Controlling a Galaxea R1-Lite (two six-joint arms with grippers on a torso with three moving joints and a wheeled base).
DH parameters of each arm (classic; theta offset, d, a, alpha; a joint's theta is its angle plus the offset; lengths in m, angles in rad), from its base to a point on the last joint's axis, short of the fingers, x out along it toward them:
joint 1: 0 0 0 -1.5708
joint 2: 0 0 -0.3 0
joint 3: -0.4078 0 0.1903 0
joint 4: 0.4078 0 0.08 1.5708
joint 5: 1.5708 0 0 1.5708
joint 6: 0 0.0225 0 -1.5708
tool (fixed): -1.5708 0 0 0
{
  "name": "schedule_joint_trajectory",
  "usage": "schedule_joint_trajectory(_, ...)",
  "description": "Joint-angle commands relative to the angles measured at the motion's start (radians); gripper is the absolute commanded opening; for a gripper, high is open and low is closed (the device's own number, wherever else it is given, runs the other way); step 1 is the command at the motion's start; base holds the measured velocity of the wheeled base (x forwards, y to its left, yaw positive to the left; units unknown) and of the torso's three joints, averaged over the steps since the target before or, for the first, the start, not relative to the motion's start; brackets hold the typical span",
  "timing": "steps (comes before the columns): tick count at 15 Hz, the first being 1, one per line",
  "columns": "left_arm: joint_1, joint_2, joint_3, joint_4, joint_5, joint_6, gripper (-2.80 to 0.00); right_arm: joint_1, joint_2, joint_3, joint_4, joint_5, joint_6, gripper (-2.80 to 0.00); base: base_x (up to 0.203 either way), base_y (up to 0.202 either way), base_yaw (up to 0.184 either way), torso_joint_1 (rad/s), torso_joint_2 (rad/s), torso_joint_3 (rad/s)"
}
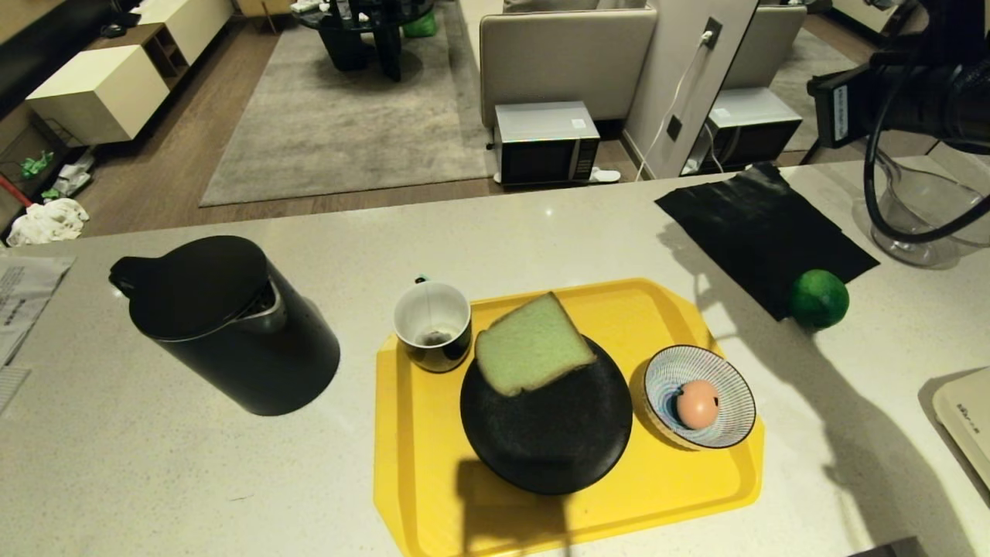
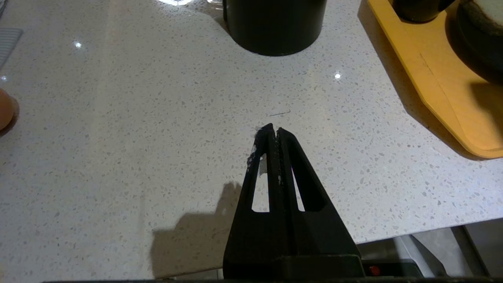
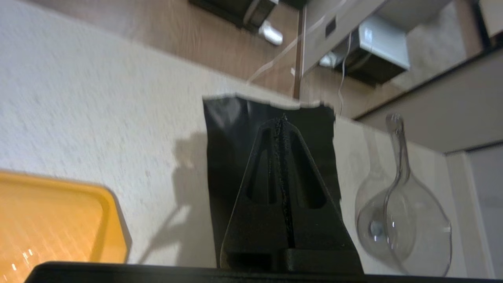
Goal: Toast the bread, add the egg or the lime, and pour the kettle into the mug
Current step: Put the fruit on a plate
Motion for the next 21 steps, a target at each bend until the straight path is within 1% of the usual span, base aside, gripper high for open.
schedule_joint_trajectory(1, 0.0, -0.001, 0.0, -0.001, 0.0, 0.0, -2.8, -0.026, 0.005, -0.018, 0.088, -0.005, -0.002, -2.8, 0.0, 0.0, 0.0, 0.0, 0.0, 0.0)
schedule_joint_trajectory(2, 0.0, -0.001, 0.0, -0.001, 0.0, 0.0, -2.8, -0.027, 0.017, -0.046, 0.176, -0.026, 0.012, -2.8, 0.0, 0.0, 0.0, 0.0, 0.0, 0.0)
schedule_joint_trajectory(3, 0.0, -0.001, 0.001, -0.001, 0.0, 0.0, -2.8, -0.026, 0.034, -0.084, 0.282, -0.059, 0.051, -2.8, 0.0, 0.0, 0.0, 0.0, 0.0, 0.0)
schedule_joint_trajectory(4, 0.0, -0.001, 0.0, -0.001, 0.0, 0.0, -2.8, -0.026, 0.054, -0.136, 0.409, -0.076, 0.101, -2.8, 0.0, 0.0, 0.0, 0.0, 0.0, 0.0)
schedule_joint_trajectory(6, 0.0, -0.001, 0.0, -0.001, 0.0, 0.0, -2.8, -0.026, 0.112, -0.301, 0.677, -0.09, 0.2, -2.8, 0.0, 0.0, 0.0, 0.0, 0.0, 0.0)
schedule_joint_trajectory(7, 0.0, -0.001, 0.0, -0.001, 0.0, 0.0, -2.8, -0.03, 0.128, -0.342, 0.742, -0.093, 0.225, -2.8, 0.0, 0.0, 0.0, 0.0, 0.0, 0.0)
schedule_joint_trajectory(8, 0.0, -0.001, 0.0, -0.001, 0.0, 0.0, -2.8, -0.037, 0.144, -0.347, 0.773, -0.097, 0.244, -2.8, 0.0, 0.0, 0.0, 0.0, 0.0, 0.0)
schedule_joint_trajectory(9, 0.0, -0.001, 0.0, -0.001, 0.0, 0.0, -2.8, -0.051, 0.153, -0.335, 0.784, -0.101, 0.233, -2.8, 0.0, 0.0, 0.0, 0.0, 0.0, 0.0)
schedule_joint_trajectory(11, 0.0, 0.0, 0.0, -0.001, 0.0, 0.0, -2.8, -0.07, 0.147, -0.318, 0.789, -0.105, 0.147, -2.8, 0.0, 0.0, 0.0, 0.0, 0.0, 0.0)
schedule_joint_trajectory(14, 0.0, -0.001, 0.0, -0.001, 0.0, 0.0, -2.8, -0.116, 0.187, -0.316, 0.788, -0.106, 0.144, -2.8, 0.0, 0.0, 0.0, 0.0, 0.0, 0.0)
schedule_joint_trajectory(18, 0.0, -0.001, 0.0, -0.001, 0.0, 0.0, -2.8, -0.152, 0.248, -0.318, 0.768, -0.107, 0.145, -2.8, 0.0, 0.0, 0.0, 0.0, 0.0, 0.0)
schedule_joint_trajectory(19, 0.0, -0.001, 0.0, -0.001, 0.0, 0.0, -2.8, -0.169, 0.263, -0.318, 0.739, -0.113, 0.145, 0.0, 0.0, 0.0, 0.0, 0.0, 0.0, 0.0)
schedule_joint_trajectory(21, 0.0, -0.001, 0.0, -0.001, 0.0, 0.0, -2.8, -0.182, 0.276, -0.318, 0.702, -0.133, 0.143, 0.0, 0.0, 0.0, 0.0, 0.0, 0.0, 0.0)
